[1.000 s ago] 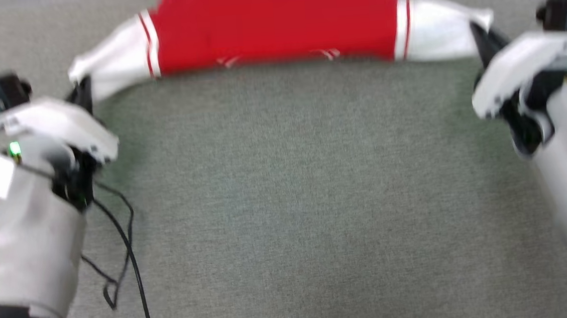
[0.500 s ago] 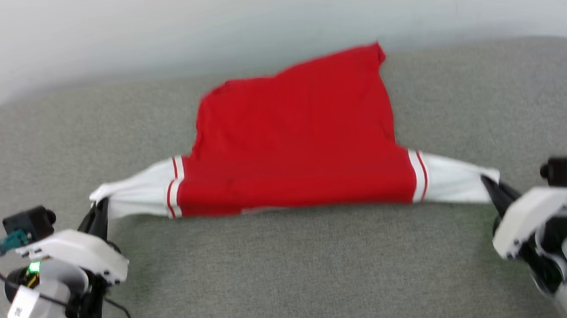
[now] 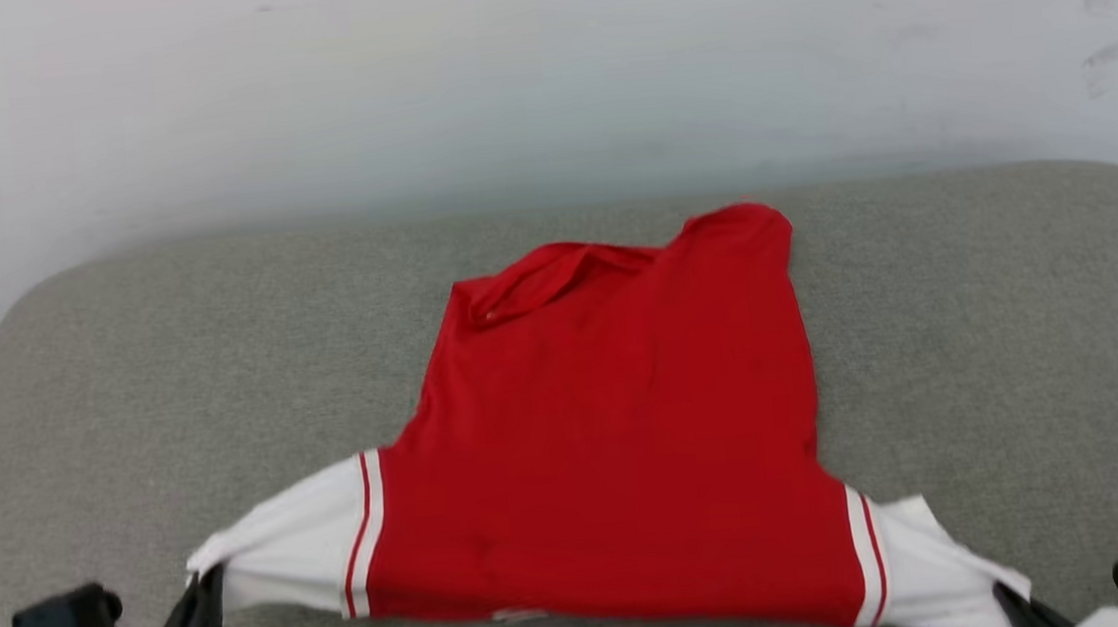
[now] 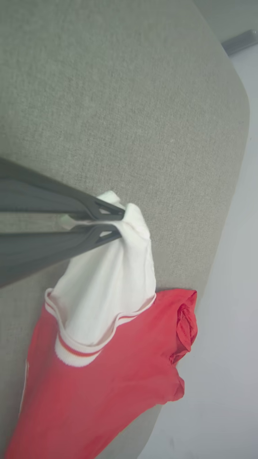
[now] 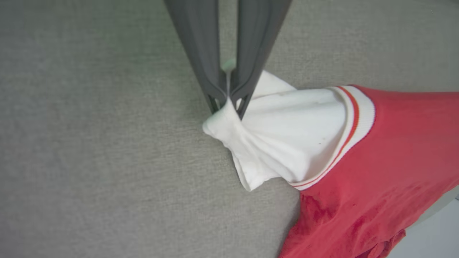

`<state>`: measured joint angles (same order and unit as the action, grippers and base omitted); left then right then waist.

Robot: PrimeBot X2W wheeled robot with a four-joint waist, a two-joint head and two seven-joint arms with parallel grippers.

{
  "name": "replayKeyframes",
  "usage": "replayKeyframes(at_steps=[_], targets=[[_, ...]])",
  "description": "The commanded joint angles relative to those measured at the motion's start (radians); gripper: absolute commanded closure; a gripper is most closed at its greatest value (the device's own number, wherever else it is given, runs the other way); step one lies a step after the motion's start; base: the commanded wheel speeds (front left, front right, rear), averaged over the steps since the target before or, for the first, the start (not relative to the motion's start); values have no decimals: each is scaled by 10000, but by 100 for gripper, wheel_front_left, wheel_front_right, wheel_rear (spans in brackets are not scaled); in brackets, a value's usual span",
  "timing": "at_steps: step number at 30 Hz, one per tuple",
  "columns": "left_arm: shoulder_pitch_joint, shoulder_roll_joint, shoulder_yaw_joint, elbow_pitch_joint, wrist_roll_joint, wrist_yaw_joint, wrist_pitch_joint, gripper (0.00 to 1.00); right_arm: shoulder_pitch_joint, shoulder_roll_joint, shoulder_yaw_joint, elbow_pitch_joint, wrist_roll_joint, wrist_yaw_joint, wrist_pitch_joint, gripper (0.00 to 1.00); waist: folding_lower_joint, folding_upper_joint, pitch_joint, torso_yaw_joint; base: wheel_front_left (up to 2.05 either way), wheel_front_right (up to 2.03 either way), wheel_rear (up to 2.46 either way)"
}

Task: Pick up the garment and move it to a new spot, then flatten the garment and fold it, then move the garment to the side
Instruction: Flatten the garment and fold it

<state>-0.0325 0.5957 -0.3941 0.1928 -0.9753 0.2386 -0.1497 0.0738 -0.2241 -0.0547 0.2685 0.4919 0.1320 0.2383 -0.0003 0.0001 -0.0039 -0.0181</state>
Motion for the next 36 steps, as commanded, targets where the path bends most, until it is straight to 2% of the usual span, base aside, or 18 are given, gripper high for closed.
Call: replayKeyframes(at_steps=[1, 5, 8, 11, 16, 18, 19, 24, 28, 32, 36], targets=[[574, 221, 167, -526, -108, 387, 68, 100, 601, 264, -454, -630, -282, -25, 344, 100, 3, -1, -116, 78, 0, 0, 0], [1573, 465, 121, -1576, -245, 943, 424, 100, 1760, 1050, -1201, -2004, -963, -23, 1184, 100, 3, -1, -141, 194, 0, 0, 0], [2168, 497, 27, -1877, -291, 1203, 532, 100, 2348, 1387, -1401, -2560, -1339, -23, 1652, 100, 3, -1, -165, 250, 0, 0, 0], [2497, 415, -84, -1917, -226, 1349, 491, 100, 2698, 1567, -1396, -2747, -1440, -23, 1989, 100, 3, -1, -171, 307, 0, 0, 0], [2374, 164, -394, -1739, -32, 1236, 312, 100, 2752, 1680, -1324, -2489, -1586, -22, 2092, 100, 3, -1, -128, 459, 0, 0, 0], [2111, 26, -473, -1752, 99, 1083, 150, 100, 2518, 1684, -1319, -2488, -1686, -22, 1825, 51, 3, -1, -111, 571, 0, 0, 0], [2020, -37, -541, -1759, 120, 986, 105, 100, 2429, 1682, -1372, -2510, -1748, -22, 1649, 2, 3, -1, -101, 632, 0, 0, 0], [1446, -264, -647, -1880, 365, 692, -221, 100, 1877, 1598, -1541, -2812, -1807, -19, 818, 0, 3, -1, 26, 900, 0, 0, 0], [920, -340, -745, -2113, 624, 594, -315, 100, 846, 1382, -2206, -2789, -1883, -19, 13, 0, 3, -1, 343, 1148, 0, 0, 0], [285, -571, -885, -2349, 893, 464, -425, 100, -683, 958, -2746, -1846, -1857, -17, -347, 0, 3, -1, 909, 1429, 0, 0, 0], [-467, -803, -1042, -2575, 1188, 335, -513, 100, -2491, 389, -2742, -491, -1673, -17, -181, 0, 3, -1, 1622, 1792, 0, 0, 0]])
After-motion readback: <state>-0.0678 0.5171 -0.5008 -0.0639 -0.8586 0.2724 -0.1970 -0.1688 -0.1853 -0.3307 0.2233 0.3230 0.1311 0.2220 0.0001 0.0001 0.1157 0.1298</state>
